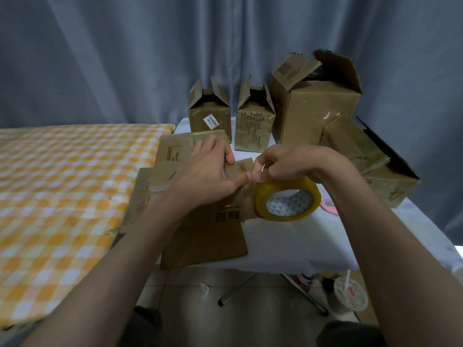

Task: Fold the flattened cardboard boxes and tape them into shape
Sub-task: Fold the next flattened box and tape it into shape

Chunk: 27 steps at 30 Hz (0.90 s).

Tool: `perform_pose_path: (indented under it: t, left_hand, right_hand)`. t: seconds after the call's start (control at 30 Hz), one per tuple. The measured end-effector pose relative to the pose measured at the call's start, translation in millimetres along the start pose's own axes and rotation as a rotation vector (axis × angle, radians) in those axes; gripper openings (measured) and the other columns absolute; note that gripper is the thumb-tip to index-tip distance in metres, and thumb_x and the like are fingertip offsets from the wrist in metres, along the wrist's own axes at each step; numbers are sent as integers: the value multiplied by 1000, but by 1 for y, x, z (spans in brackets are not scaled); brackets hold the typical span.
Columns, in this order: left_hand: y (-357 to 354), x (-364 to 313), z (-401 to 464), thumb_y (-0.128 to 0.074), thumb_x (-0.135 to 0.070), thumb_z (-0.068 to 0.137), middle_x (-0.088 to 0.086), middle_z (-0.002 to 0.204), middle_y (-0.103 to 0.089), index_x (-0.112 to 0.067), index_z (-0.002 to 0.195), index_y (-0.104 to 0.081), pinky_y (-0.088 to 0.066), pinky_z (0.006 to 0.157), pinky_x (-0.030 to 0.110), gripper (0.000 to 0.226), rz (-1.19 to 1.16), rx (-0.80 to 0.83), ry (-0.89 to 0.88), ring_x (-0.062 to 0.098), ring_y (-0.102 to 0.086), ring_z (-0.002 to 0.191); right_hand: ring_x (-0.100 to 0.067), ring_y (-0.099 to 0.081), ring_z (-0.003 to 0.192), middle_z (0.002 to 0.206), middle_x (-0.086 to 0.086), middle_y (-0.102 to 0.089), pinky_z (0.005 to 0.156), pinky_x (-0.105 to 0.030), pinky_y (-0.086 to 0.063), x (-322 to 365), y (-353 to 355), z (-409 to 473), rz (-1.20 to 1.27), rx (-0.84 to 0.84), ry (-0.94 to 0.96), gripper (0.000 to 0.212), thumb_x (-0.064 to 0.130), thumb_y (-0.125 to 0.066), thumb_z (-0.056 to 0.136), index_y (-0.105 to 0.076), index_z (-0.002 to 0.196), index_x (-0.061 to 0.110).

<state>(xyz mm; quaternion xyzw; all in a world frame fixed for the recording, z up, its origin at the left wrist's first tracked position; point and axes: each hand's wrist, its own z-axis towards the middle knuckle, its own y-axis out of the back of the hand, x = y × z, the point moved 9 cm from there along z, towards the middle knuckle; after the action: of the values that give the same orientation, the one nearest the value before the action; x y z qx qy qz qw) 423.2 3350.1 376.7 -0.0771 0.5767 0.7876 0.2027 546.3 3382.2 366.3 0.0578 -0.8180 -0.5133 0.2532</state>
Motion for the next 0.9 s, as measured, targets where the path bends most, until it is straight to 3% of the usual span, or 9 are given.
perform_pose_path:
  t: [0.13, 0.33, 0.47, 0.57, 0.73, 0.83, 0.9]
  left_hand:
    - [-3, -3, 0, -66, -57, 82, -3, 110, -41, -22, 100, -47, -32, 84, 31, 43, 33, 18, 10, 17, -37, 105]
    - [-2, -4, -2, -64, -58, 80, -3, 108, -41, -22, 98, -46, -30, 82, 29, 45, 9, 27, 5, 16, -36, 104]
    - [-3, -3, -2, -61, -60, 79, -3, 110, -40, -22, 98, -46, -29, 84, 28, 45, -6, 41, 6, 15, -35, 104]
    - [-4, -1, -1, -66, -52, 83, -4, 113, -39, -23, 100, -46, -31, 85, 30, 40, -2, 58, 13, 16, -35, 106]
    - [-8, -6, 3, -63, -49, 79, -3, 111, -37, -24, 96, -41, -35, 89, 34, 38, 94, 5, 41, 17, -34, 104]
    - [-11, -12, 5, -67, -50, 74, 0, 117, -37, -21, 110, -42, -30, 86, 32, 53, 218, -53, 73, 16, -28, 102]
    - [-14, -16, 6, -72, -49, 72, 2, 123, -38, -20, 118, -43, -32, 90, 34, 62, 262, -55, 93, 19, -30, 106]
  right_hand:
    - [-19, -54, 101, 108, -1, -60, 82, -31, -42, 11, -2, 2, -113, -42, -7, 21, 30, -57, 100, -64, 115, 18]
    - [-24, -55, 114, 123, -8, -58, 90, -32, -46, 20, 2, 4, -224, -135, -56, 30, 24, -62, 98, -60, 124, 11]
    - [-28, -51, 121, 130, -9, -55, 107, -45, -43, 18, 4, 8, -298, -170, -100, 31, 25, -64, 96, -59, 124, 15]
    - [-30, -52, 123, 133, -10, -54, 103, -41, -40, -4, 14, 0, -367, -235, -174, 29, 19, -60, 95, -60, 124, 16]
    - [-26, -61, 102, 104, -4, -67, 91, -42, -51, -35, 46, -25, -82, -453, -135, 13, 12, -59, 91, -72, 89, 16]
    - [-10, -55, 85, 97, 4, -62, 66, -20, -42, -39, 53, -34, 173, -587, -28, 9, 19, -63, 94, -72, 93, 19]
    - [-4, -52, 80, 90, 10, -62, 62, -14, -36, -43, 52, -39, 347, -644, 23, 11, 21, -62, 95, -73, 94, 23]
